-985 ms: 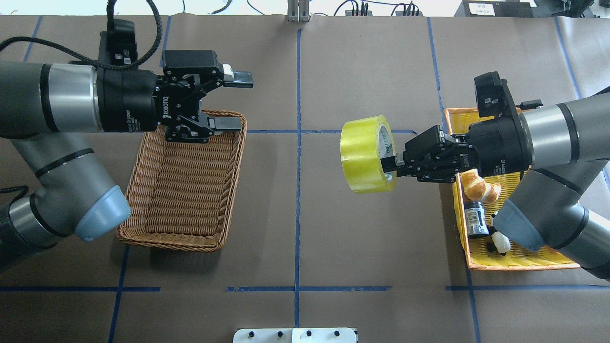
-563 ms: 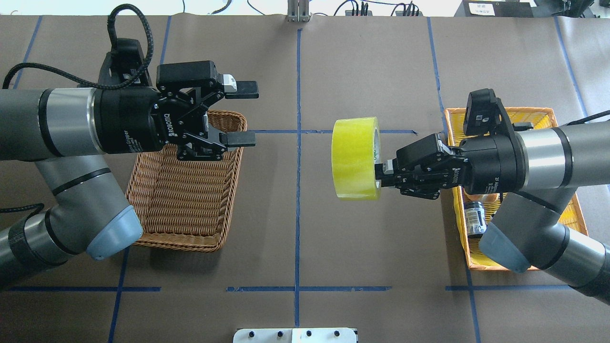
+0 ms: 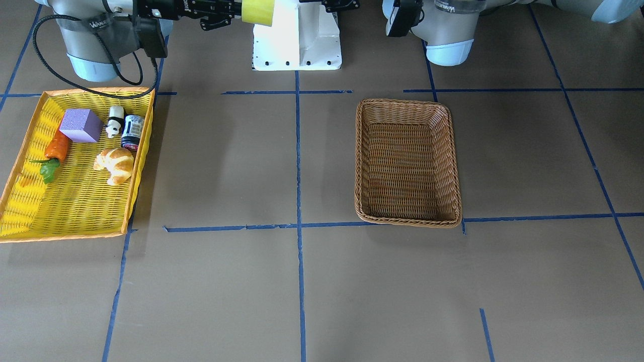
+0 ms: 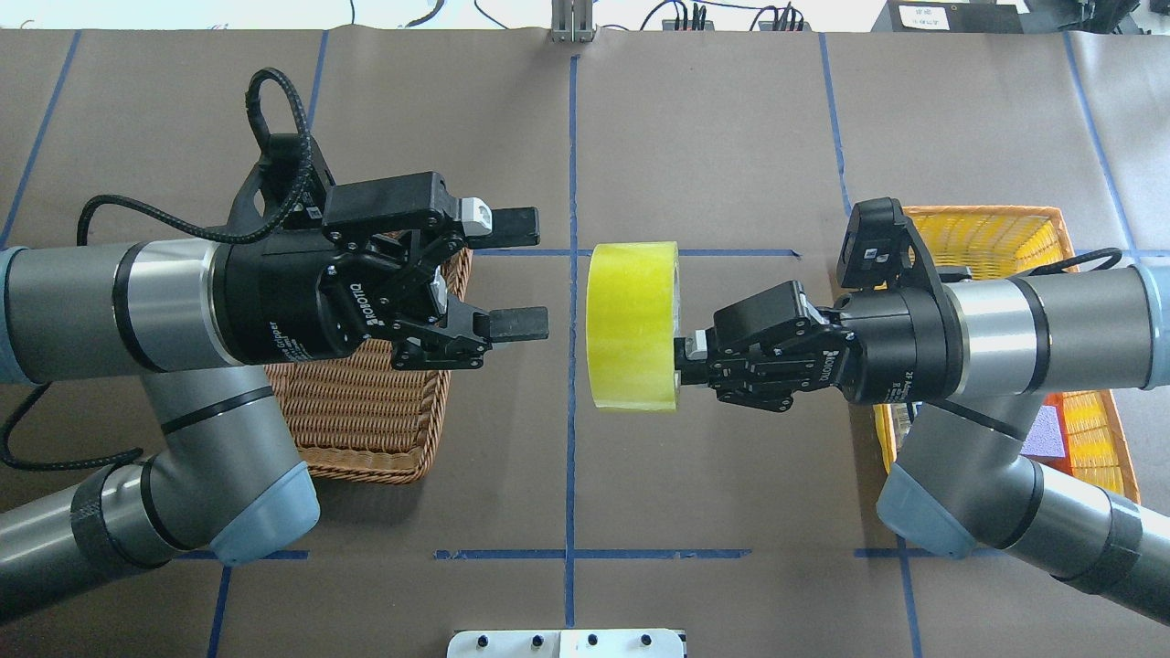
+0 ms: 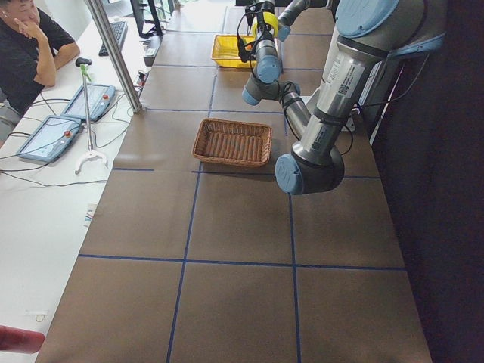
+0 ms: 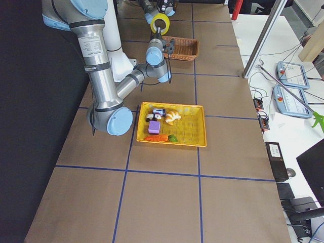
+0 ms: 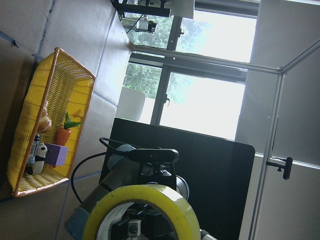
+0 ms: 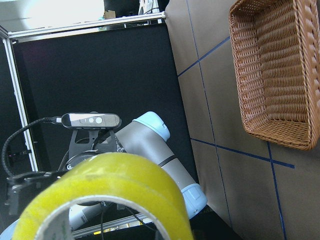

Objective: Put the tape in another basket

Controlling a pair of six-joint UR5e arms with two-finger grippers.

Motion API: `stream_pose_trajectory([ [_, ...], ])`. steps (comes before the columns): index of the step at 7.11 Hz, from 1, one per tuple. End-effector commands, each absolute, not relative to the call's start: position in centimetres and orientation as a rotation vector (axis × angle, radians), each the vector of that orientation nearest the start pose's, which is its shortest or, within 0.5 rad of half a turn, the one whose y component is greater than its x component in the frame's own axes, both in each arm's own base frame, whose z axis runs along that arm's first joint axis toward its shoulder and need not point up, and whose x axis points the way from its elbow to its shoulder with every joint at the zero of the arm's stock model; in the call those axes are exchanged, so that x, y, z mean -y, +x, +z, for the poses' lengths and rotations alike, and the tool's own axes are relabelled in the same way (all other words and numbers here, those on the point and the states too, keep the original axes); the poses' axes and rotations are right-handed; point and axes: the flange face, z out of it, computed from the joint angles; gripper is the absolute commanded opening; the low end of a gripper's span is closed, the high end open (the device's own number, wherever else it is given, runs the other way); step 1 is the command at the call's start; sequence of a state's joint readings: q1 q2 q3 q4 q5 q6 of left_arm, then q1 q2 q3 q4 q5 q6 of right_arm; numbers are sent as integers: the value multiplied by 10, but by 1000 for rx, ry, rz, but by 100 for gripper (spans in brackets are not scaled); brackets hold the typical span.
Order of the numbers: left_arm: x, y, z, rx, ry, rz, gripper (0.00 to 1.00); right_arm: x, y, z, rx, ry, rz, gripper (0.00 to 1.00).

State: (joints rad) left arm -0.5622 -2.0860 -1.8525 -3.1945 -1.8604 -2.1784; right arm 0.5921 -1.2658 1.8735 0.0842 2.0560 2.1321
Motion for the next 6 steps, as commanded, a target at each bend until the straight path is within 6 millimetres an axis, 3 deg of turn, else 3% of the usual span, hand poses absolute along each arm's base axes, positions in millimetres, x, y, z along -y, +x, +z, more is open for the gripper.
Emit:
stream_pose_trajectory([
  [1, 338, 345, 108, -2393, -188, -197, 99, 320, -335, 207, 2168, -234, 96, 0],
  [6, 328, 354, 104, -2397, -216, -180, 98, 316, -341, 200, 2187, -241, 97, 0],
])
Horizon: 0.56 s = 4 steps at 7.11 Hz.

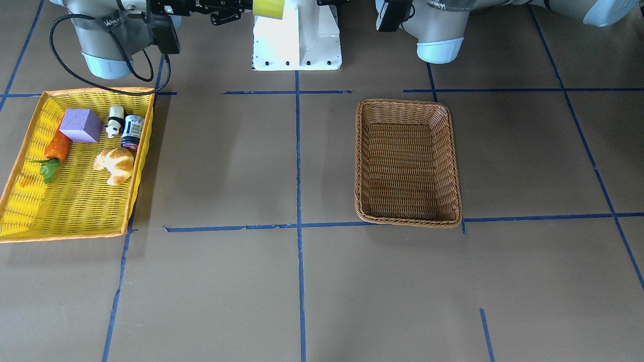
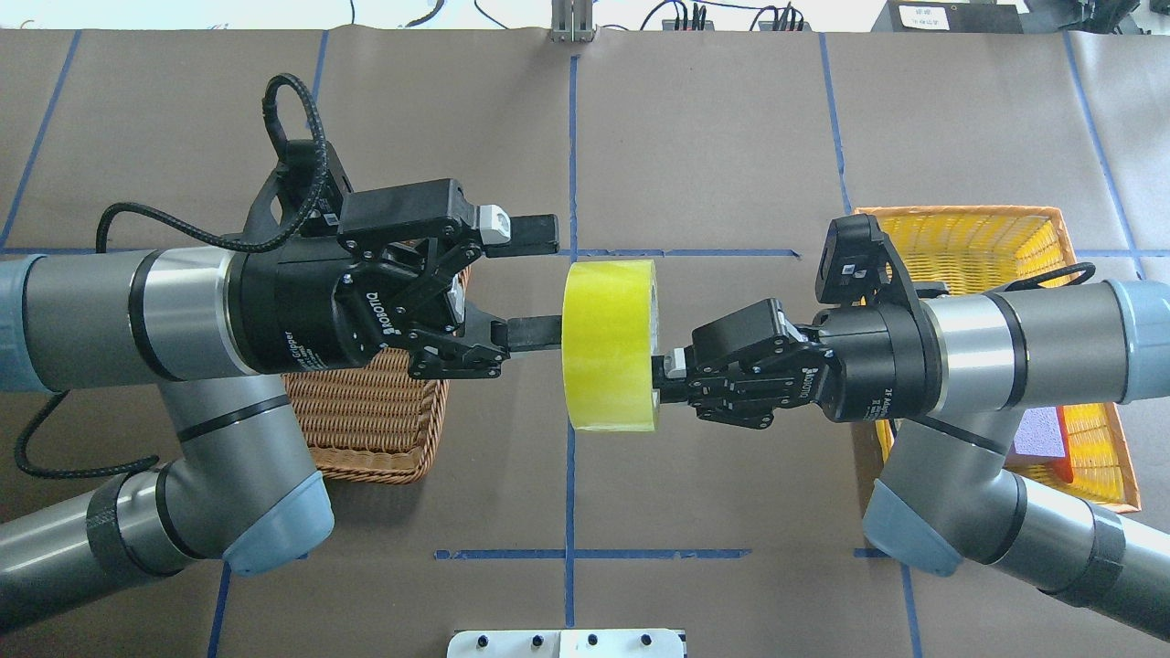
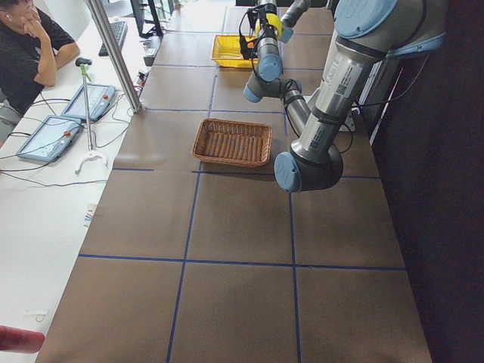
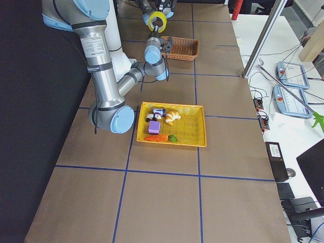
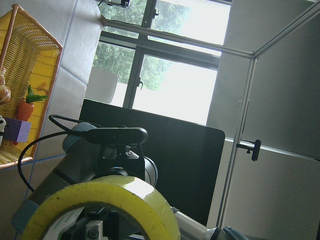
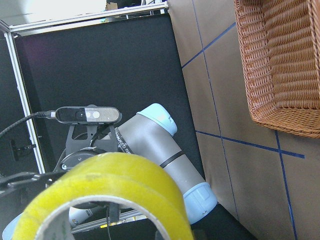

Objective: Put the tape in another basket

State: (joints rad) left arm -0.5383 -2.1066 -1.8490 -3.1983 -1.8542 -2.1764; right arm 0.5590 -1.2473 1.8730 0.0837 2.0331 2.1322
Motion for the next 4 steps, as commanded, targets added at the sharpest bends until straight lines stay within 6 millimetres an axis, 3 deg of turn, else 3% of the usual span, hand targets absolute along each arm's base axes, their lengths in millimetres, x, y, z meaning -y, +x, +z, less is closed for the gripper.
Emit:
stream_pose_trajectory([
  [1, 328, 354, 101, -2402, -215, -176, 96, 314, -343, 200, 2187, -247, 95, 0],
  [2, 328, 354, 101, -2405, -215, -181, 88, 313, -344, 201, 2185, -251, 95, 0],
  [4, 325, 359, 100, -2419, -223, -208, 57, 312, -345, 201, 2184, -254, 93, 0],
])
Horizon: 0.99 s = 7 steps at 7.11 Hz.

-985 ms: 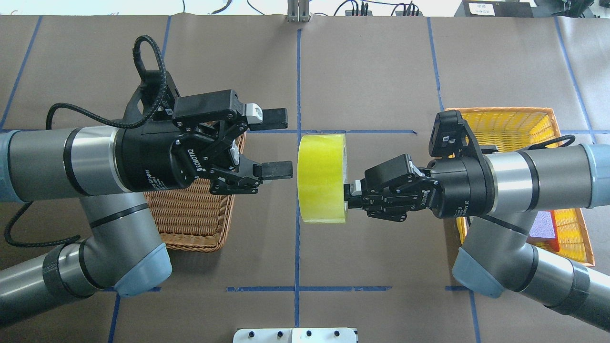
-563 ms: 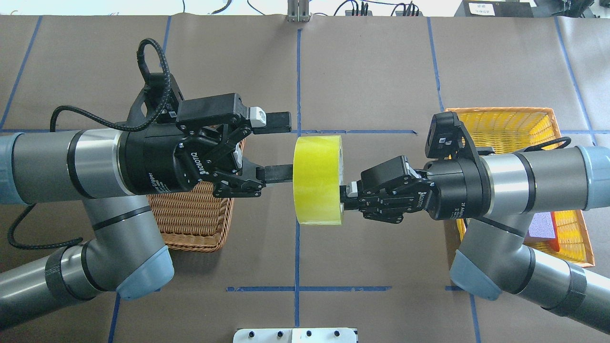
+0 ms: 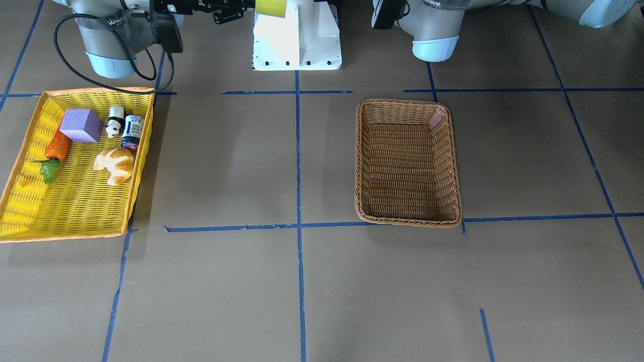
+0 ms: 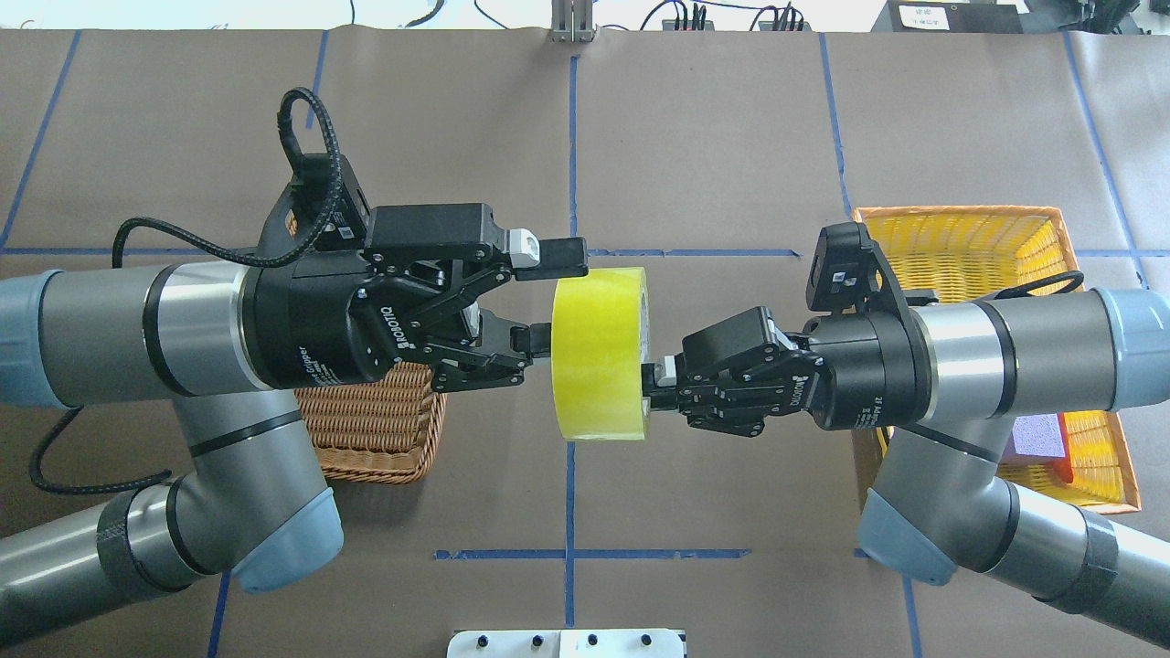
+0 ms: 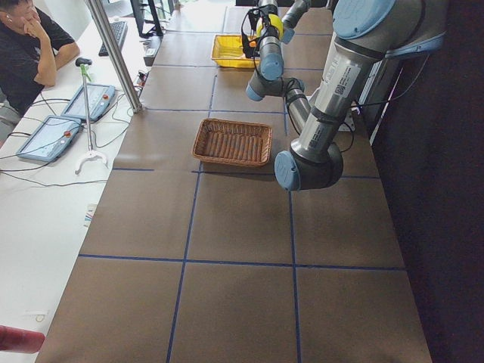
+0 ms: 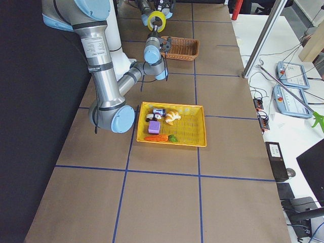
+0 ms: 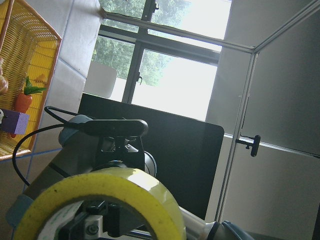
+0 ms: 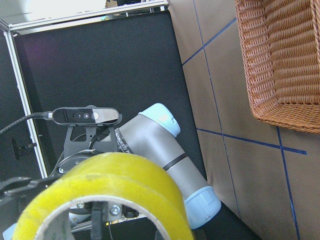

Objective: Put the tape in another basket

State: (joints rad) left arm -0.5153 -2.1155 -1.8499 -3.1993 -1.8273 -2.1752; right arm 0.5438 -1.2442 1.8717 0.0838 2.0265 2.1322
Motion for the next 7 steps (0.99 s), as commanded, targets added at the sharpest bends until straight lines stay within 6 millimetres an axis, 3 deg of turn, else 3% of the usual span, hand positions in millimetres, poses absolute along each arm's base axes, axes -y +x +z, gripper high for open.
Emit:
stream_pose_trajectory([
  [1, 323, 361, 101, -2417, -228, -209, 29, 312, -345, 201, 2184, -254, 93, 3],
  [2, 323, 361, 101, -2416, -229, -211, 2, 314, -345, 200, 2191, -245, 110, 65],
  [3, 323, 362, 102, -2408, -230, -217, 0, 314, -346, 199, 2198, -254, 132, 100],
  [7, 318, 344, 101, -2428, -219, -208, 0, 316, -342, 205, 2191, -249, 133, 100],
])
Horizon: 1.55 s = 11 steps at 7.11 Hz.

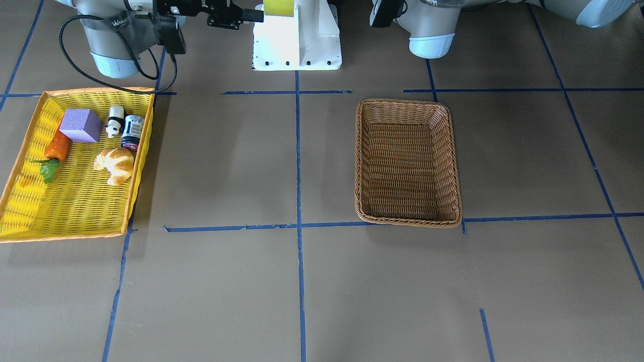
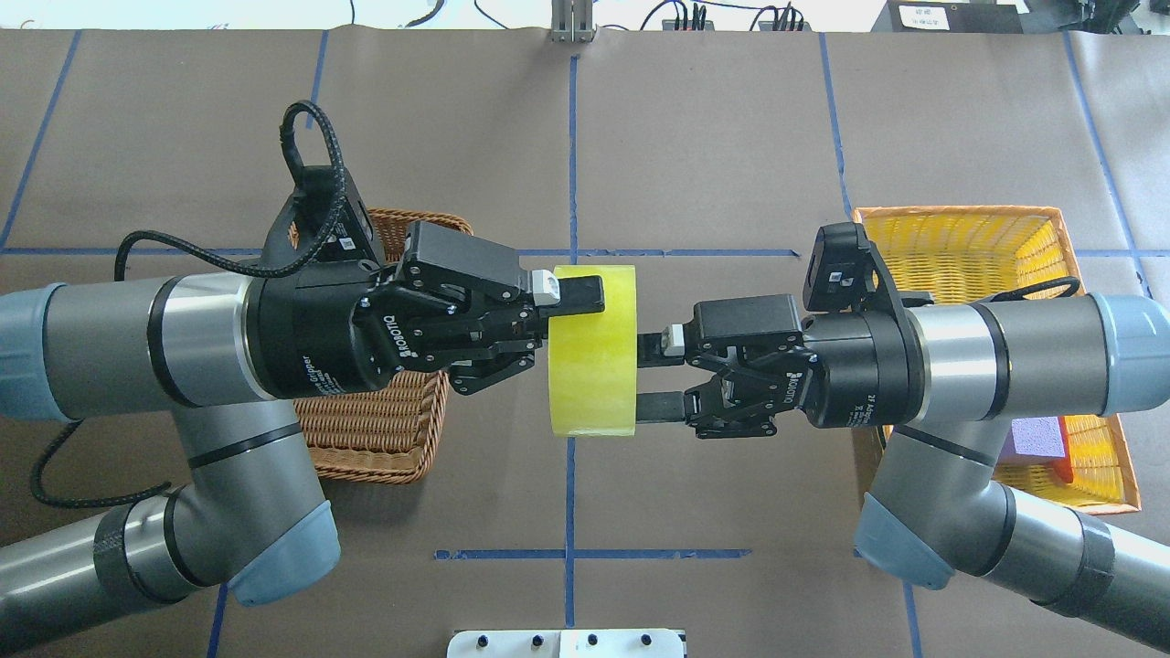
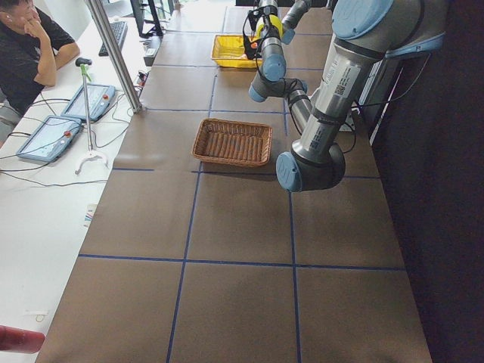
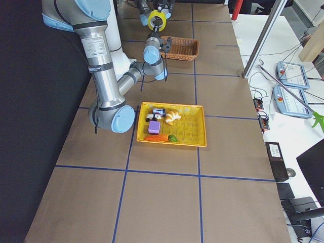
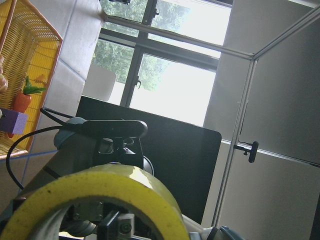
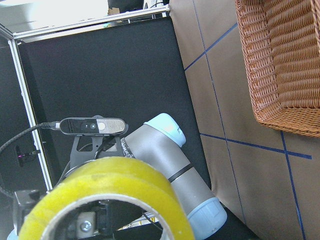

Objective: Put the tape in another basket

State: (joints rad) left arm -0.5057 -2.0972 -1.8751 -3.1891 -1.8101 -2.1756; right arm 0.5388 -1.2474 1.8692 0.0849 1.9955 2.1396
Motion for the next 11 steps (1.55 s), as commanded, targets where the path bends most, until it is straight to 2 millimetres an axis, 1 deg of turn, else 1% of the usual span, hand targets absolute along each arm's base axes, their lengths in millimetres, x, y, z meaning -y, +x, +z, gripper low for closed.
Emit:
stream_pose_trajectory([
  [1, 316, 337, 109, -2423, -209, -211, 0, 313, -336, 221, 2190, -246, 134, 100],
  [2, 327, 332, 120, -2394, -170, -244, 0, 319, -321, 244, 2156, -218, 171, 100],
  [3, 344, 330, 139, -2336, -134, -299, 0, 337, -302, 260, 2097, -183, 196, 100],
  [4, 372, 337, 154, -2229, -85, -377, 0, 360, -276, 272, 2026, -144, 208, 100],
  [5, 385, 347, 167, -2108, -8, -341, 0, 386, -254, 277, 1928, -130, 271, 100],
  [6, 399, 357, 183, -1928, 39, -312, 0, 407, -242, 283, 1831, -94, 329, 100],
  [7, 416, 357, 190, -1768, 59, -298, 0, 424, -227, 300, 1720, -29, 345, 100],
  [8, 436, 357, 201, -1624, 71, -327, 0, 438, -211, 315, 1632, 16, 358, 100],
  [9, 445, 360, 208, -1486, 86, -335, 0, 447, -201, 331, 1557, 60, 370, 100],
  [10, 450, 362, 217, -1336, 123, -301, 0, 451, -197, 342, 1505, 83, 364, 100],
  [11, 453, 365, 226, -1196, 149, -297, 0, 457, -193, 346, 1469, 98, 367, 100],
])
